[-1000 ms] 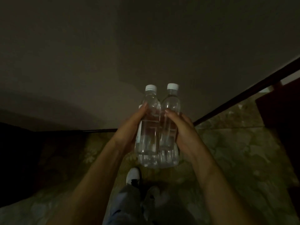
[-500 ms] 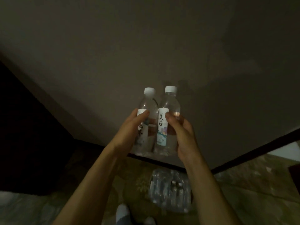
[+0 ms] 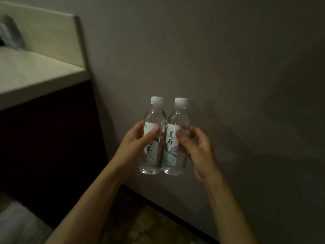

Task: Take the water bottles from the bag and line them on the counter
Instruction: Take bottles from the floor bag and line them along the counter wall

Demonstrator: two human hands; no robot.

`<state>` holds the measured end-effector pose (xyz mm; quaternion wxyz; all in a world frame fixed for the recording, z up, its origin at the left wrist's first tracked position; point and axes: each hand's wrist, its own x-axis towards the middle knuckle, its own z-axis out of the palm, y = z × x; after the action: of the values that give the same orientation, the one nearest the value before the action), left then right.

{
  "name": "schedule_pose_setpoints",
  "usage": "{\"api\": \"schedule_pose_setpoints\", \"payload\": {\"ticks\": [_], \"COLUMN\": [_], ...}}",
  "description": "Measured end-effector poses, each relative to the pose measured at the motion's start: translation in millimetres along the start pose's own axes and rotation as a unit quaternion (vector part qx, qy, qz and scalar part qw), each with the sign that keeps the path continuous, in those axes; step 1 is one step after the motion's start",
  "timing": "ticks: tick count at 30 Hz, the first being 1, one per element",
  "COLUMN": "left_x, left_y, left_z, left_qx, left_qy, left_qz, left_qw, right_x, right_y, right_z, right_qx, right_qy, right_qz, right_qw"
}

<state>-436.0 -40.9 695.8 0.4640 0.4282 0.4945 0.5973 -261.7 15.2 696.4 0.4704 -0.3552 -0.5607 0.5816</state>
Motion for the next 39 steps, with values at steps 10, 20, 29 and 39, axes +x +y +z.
{"api": "schedule_pose_setpoints", "payload": {"ticks": [10,20,29,39], "left_x": [-15.1,-19.0,36.4,102.5], "left_y": [86.7,146.5,171.0,171.2], "left_z": [-180.4,-295.7,-399.5,-500.9], "left_qx": [0.130,0.127,0.146,0.182], "left_qy": [0.138,0.227,0.224,0.244], "left_qz": [0.109,0.156,0.130,0.121], "left_qw": [0.976,0.953,0.955,0.945], "right_x": [35.0,78.4,153.1,232.6], "right_y": [-26.7,-49.4,-30.4,4.7], "right_z": [195.4,333.7,436.2,523.3], "right_qx": [-0.001,-0.022,0.069,-0.009], "right_qy": [-0.098,-0.200,-0.225,-0.221], "right_qz": [-0.071,-0.119,-0.095,-0.120], "right_qw": [0.993,0.972,0.967,0.968]}}
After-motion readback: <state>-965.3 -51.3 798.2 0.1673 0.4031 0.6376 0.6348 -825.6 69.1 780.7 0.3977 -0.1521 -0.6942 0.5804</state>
